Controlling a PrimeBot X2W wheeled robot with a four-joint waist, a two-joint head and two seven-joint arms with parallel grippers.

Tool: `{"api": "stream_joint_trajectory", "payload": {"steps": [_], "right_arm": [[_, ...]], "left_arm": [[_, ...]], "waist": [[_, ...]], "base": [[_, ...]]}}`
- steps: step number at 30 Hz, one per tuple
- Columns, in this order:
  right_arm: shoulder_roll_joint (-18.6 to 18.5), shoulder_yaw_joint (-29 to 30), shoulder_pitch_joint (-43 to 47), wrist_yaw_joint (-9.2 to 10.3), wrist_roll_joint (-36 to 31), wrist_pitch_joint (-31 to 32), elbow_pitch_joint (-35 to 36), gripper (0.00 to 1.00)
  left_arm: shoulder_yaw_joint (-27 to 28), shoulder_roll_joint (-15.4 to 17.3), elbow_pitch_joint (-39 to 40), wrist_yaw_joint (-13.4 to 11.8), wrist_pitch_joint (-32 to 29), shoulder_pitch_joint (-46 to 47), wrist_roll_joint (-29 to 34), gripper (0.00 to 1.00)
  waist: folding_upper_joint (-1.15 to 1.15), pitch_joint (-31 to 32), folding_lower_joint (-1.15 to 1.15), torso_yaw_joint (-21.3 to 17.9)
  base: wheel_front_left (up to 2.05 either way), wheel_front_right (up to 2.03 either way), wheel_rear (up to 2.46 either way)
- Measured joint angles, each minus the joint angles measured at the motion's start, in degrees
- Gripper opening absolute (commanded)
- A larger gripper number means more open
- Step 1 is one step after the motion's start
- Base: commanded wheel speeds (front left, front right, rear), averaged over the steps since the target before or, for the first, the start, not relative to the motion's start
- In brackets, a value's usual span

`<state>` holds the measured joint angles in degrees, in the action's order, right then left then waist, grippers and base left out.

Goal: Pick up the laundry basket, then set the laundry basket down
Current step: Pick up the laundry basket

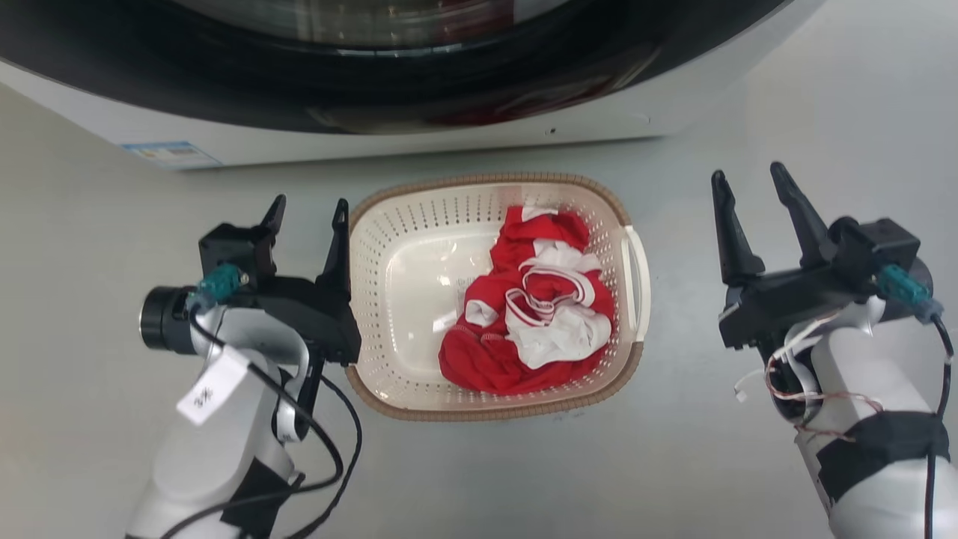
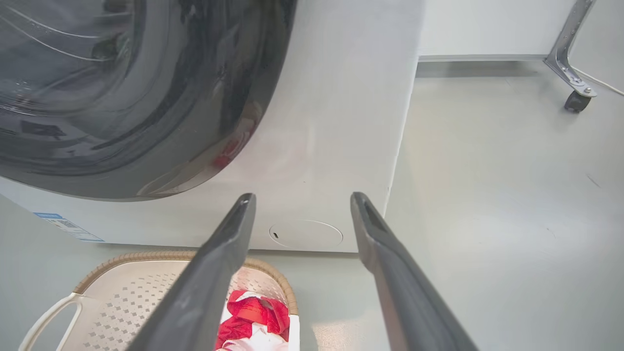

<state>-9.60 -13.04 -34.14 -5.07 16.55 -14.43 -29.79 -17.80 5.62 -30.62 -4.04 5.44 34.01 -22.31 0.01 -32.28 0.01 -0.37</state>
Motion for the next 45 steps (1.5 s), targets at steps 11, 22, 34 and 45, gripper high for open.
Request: {"api": "stream_joint_trajectory", "payload": {"steps": [11, 22, 34, 45], "right_arm": [[2.0, -1.4, -10.0, -0.48, -0.5, 0.3, -9.1, 1.00], [4.0, -4.1, -13.8, -1.00, -0.5, 0.3, -17.1, 1.00], [4.9, -6.2, -16.3, -1.51, -0.5, 0.3, -23.7, 1.00], [6.2, -7.3, -19.5, -1.94, -0.3, 0.2, -28.0, 0.00]], "left_arm": [[0.9, -0.2, -9.0, 0.8, -4.7, 9.6, -1.8, 1.00], [1.0, -0.2, -18.0, 3.1, -8.3, 12.5, -2.9, 1.00], [1.6, -0.5, -24.3, 5.1, -9.4, 15.9, -4.8, 1.00], [0.9, -2.6, -28.3, 6.5, -8.8, 19.6, -4.9, 0.00]], "waist": [[0.00, -9.0, 0.00, -0.2], [0.00, -14.7, -0.01, -0.8], [-0.01, -18.9, 0.00, -1.3], [-0.02, -21.0, -0.02, -0.6]], "base": [[0.00, 0.00, 0.00], [0.00, 0.00, 0.00], [0.00, 0.00, 0.00], [0.00, 0.00, 0.00]]}}
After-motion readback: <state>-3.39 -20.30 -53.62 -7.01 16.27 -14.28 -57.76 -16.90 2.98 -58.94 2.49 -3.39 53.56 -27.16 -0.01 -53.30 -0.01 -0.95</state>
